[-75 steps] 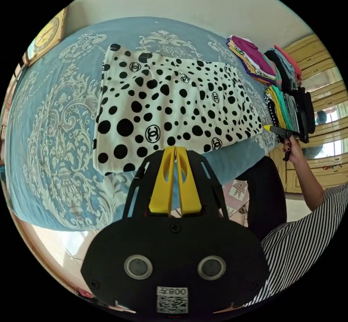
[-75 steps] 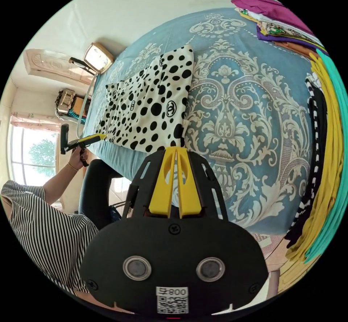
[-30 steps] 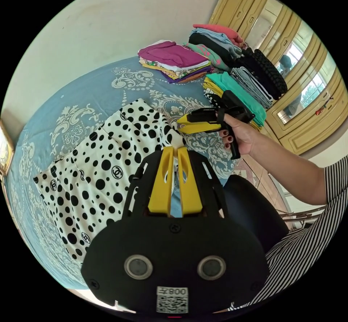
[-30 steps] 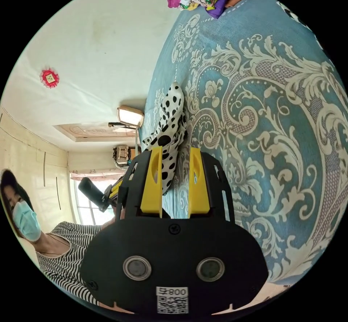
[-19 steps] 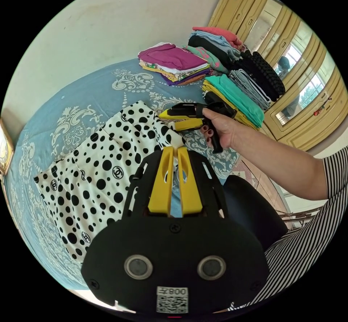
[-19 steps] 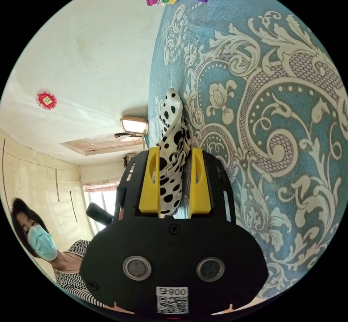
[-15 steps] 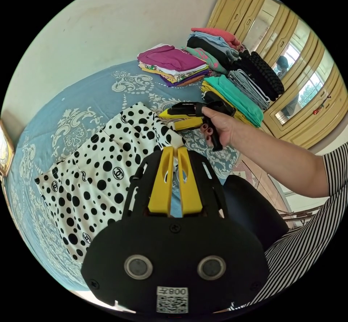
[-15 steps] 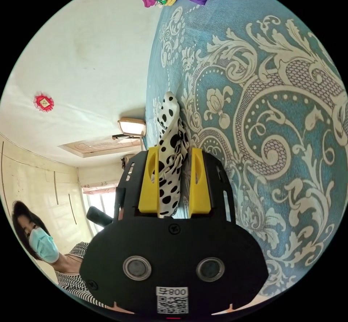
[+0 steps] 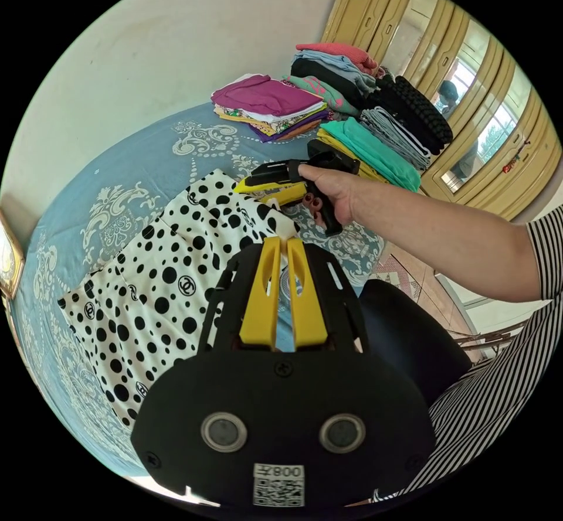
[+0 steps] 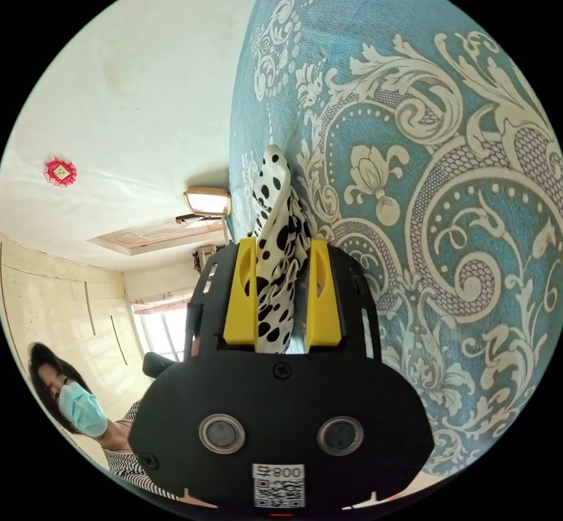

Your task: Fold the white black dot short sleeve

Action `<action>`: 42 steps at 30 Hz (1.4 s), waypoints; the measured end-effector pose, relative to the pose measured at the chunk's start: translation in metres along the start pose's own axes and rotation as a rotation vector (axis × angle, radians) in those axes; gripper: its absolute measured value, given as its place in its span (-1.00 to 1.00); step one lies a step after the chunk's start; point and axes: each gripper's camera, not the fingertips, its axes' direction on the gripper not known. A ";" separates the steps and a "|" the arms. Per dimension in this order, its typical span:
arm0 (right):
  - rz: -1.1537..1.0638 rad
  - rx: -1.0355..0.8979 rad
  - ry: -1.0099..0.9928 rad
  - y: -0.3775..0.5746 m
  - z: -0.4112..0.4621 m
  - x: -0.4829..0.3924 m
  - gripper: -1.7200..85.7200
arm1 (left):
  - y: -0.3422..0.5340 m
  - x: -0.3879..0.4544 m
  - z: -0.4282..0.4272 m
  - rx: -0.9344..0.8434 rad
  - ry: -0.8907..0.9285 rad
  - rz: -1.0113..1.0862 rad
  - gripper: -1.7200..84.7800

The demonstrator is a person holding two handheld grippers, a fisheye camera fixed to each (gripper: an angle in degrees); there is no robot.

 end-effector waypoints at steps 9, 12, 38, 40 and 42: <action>-0.011 0.011 -0.003 -0.033 0.029 -0.056 -0.80 | 0.066 -0.029 0.028 -0.004 0.020 -0.005 -0.91; -0.027 0.027 -0.009 -0.037 0.035 -0.081 -0.87 | 0.095 -0.038 0.038 -0.004 0.020 0.000 -0.91; -0.563 -0.172 0.313 -0.036 0.348 -0.537 -0.93 | 0.570 -0.308 0.049 0.238 0.039 -0.622 -0.91; -0.578 -0.197 0.329 -0.035 0.380 -0.560 -0.92 | 0.605 -0.325 0.056 0.244 0.036 -0.665 -0.91; -0.577 -0.217 0.337 -0.034 0.408 -0.578 -0.92 | 0.636 -0.341 0.063 0.250 0.044 -0.692 -0.91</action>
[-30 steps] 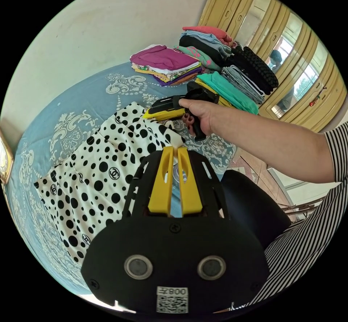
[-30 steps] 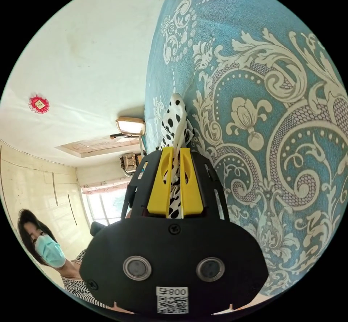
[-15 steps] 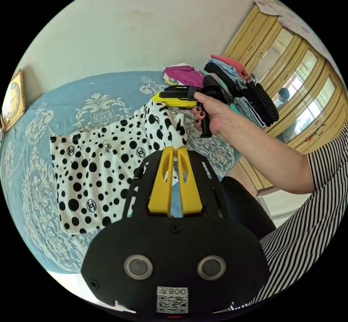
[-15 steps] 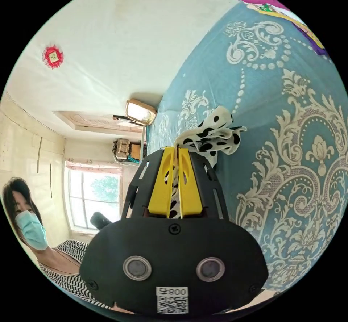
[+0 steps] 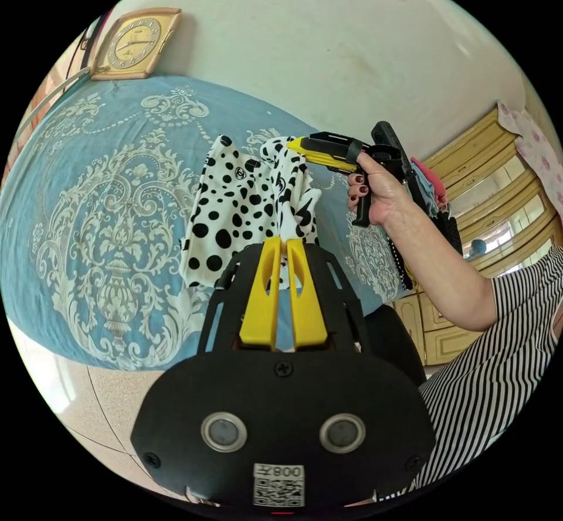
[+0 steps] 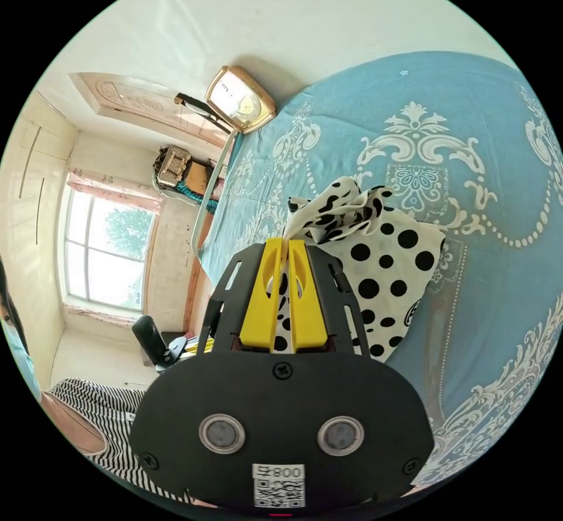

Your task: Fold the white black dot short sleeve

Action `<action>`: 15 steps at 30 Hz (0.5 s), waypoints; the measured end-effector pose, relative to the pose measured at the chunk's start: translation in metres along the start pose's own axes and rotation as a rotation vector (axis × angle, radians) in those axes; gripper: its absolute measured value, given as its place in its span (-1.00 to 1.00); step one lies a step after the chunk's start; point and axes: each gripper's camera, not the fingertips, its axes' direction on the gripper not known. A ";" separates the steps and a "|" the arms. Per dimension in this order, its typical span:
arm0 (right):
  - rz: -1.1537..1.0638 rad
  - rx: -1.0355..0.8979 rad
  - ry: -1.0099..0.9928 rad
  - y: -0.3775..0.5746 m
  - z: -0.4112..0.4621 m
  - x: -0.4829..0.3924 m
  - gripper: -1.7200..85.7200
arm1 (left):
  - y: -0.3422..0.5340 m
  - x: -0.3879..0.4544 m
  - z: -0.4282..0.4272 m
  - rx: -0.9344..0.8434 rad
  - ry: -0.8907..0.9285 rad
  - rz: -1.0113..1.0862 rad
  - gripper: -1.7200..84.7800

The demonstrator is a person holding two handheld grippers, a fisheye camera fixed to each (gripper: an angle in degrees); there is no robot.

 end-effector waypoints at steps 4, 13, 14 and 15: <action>-0.003 -0.039 0.039 -0.035 0.036 -0.047 -0.92 | 0.033 -0.075 0.006 0.005 0.052 -0.081 -0.92; -0.012 -0.149 0.180 -0.100 0.101 -0.126 -0.92 | 0.095 -0.211 0.046 -0.044 0.147 -0.279 -0.91; -0.014 -0.165 0.192 -0.107 0.108 -0.134 -0.92 | 0.101 -0.223 0.050 -0.050 0.148 -0.283 -0.91; -0.016 -0.171 0.198 -0.110 0.111 -0.138 -0.92 | 0.104 -0.228 0.051 -0.055 0.149 -0.286 -0.91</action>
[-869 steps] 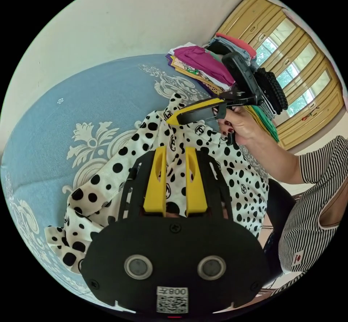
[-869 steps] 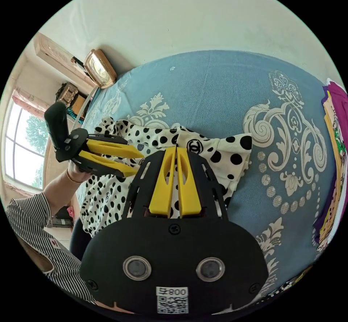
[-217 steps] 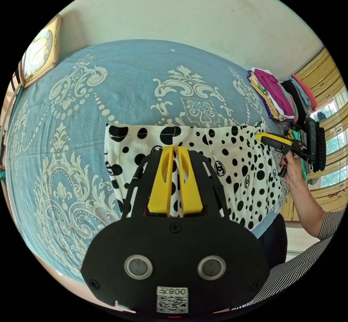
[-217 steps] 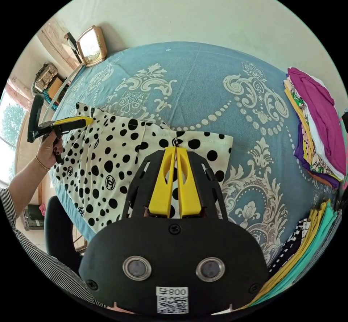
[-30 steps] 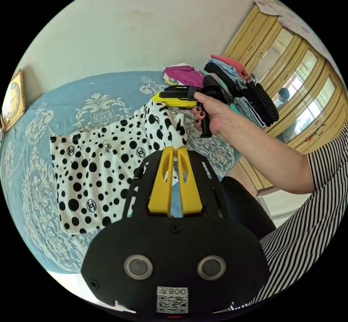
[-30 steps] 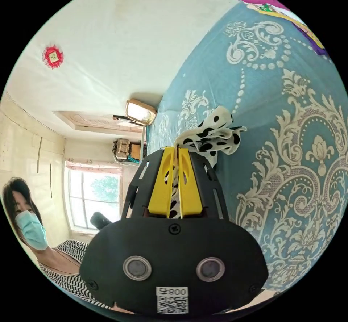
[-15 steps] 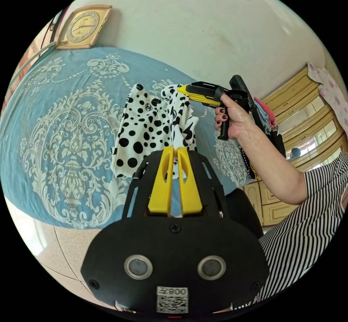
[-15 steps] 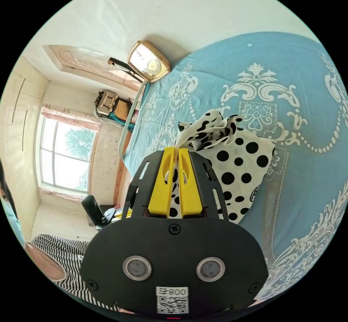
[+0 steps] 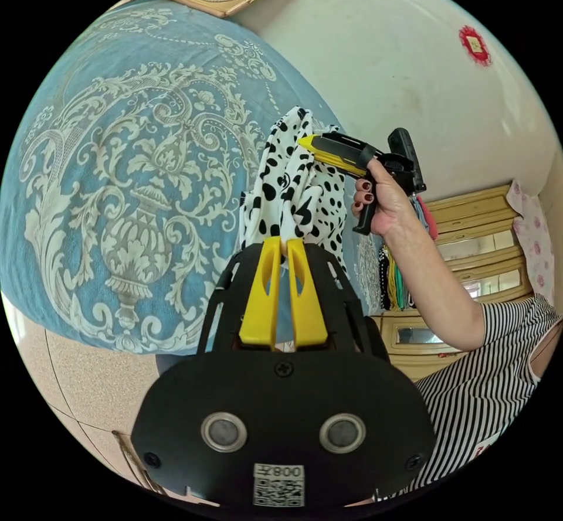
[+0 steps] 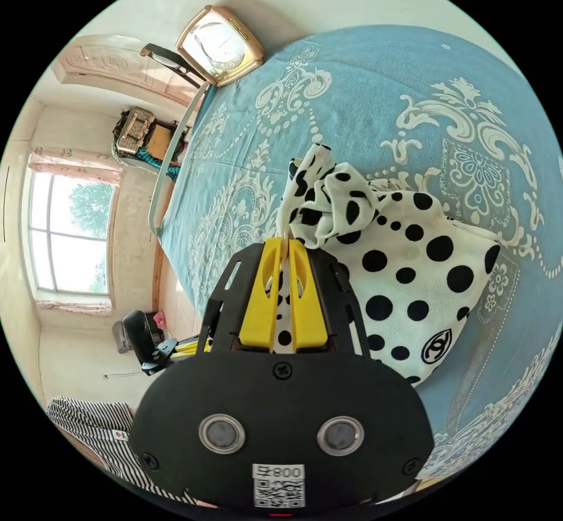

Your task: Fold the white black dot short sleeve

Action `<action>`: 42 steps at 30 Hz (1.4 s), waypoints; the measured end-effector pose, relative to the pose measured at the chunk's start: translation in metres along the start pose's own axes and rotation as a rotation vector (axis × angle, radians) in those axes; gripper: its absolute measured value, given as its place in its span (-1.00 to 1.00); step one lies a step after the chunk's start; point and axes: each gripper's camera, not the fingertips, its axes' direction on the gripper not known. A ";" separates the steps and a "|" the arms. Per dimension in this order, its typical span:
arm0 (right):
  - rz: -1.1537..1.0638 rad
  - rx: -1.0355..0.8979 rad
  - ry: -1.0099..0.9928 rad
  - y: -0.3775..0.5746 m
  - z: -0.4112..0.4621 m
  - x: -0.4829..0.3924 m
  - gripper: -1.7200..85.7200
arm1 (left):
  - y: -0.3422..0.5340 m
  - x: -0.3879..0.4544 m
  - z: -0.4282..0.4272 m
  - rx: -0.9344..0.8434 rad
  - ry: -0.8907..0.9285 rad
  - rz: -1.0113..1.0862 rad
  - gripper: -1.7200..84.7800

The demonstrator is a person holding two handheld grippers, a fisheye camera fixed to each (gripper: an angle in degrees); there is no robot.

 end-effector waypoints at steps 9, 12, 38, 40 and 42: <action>-0.141 -0.066 0.144 -0.041 -0.010 -0.084 -0.89 | 0.024 -0.066 -0.014 0.057 0.003 -0.046 -0.93; -0.198 -0.028 0.149 -0.042 -0.035 -0.109 -0.89 | 0.031 -0.066 -0.024 0.102 -0.026 -0.007 -0.94; -0.218 -0.022 0.245 -0.068 -0.048 -0.169 -0.96 | -0.007 0.011 0.053 -0.130 -0.304 0.186 -0.96; -0.259 -0.015 0.287 -0.061 -0.046 -0.179 -0.96 | -0.010 0.018 0.049 -0.130 -0.286 0.170 -0.96; -0.260 -0.044 0.294 -0.059 -0.047 -0.184 -0.96 | -0.008 0.034 0.039 -0.088 -0.316 0.171 -0.96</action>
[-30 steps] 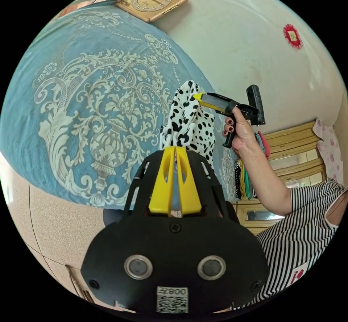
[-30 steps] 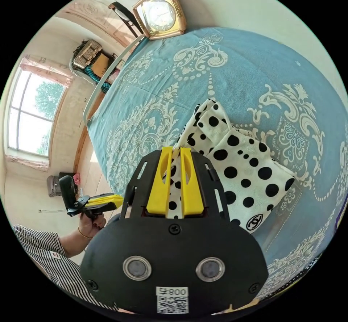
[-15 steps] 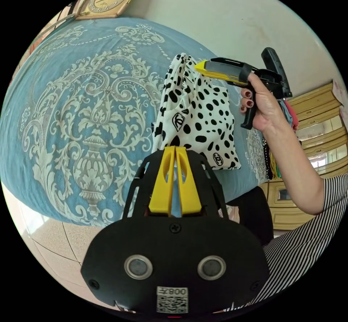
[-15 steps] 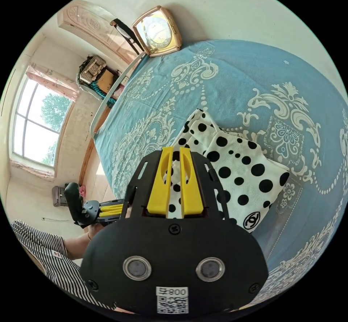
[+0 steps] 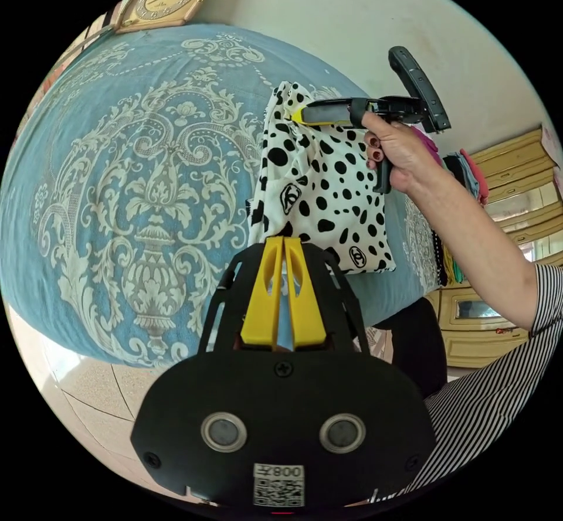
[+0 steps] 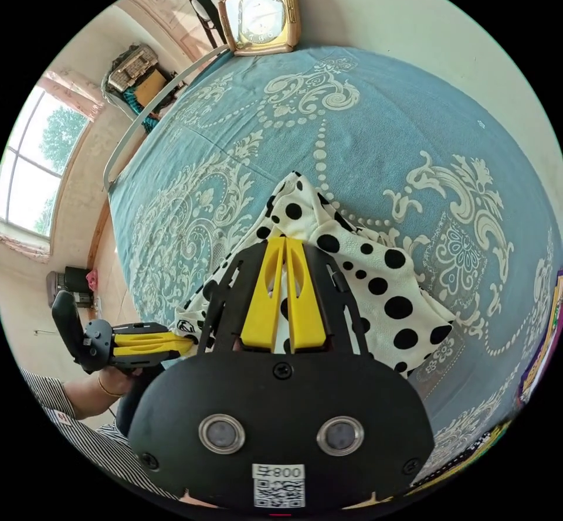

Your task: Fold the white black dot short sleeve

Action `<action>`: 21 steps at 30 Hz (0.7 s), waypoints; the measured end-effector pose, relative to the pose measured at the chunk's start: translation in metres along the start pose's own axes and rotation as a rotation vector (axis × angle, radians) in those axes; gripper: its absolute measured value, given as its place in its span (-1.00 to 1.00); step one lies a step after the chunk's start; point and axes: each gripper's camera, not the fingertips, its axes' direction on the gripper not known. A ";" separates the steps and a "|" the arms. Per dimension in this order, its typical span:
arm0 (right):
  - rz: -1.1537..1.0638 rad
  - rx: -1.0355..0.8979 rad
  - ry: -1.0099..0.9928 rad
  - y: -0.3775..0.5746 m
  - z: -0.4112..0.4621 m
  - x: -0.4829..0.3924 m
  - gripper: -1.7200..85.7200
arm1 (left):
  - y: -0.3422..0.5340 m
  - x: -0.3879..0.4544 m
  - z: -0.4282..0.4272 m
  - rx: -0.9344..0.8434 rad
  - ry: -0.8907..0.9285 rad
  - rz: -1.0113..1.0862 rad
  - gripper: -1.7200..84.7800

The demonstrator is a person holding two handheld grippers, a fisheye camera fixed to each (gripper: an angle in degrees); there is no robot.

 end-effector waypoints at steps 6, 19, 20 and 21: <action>0.038 0.129 -0.073 0.041 -0.054 0.000 -0.96 | -0.003 0.041 -0.022 -0.017 -0.046 0.018 -0.96; -0.147 -0.126 -0.185 0.174 0.032 -0.077 -0.96 | -0.031 0.145 -0.052 -0.072 -0.104 0.023 -0.96; -0.160 -0.117 -0.167 0.180 0.033 -0.079 -0.96 | -0.033 0.160 -0.055 -0.077 -0.128 0.042 -0.96; -0.164 -0.118 -0.163 0.182 0.034 -0.080 -0.96 | -0.034 0.167 -0.056 -0.079 -0.139 0.052 -0.96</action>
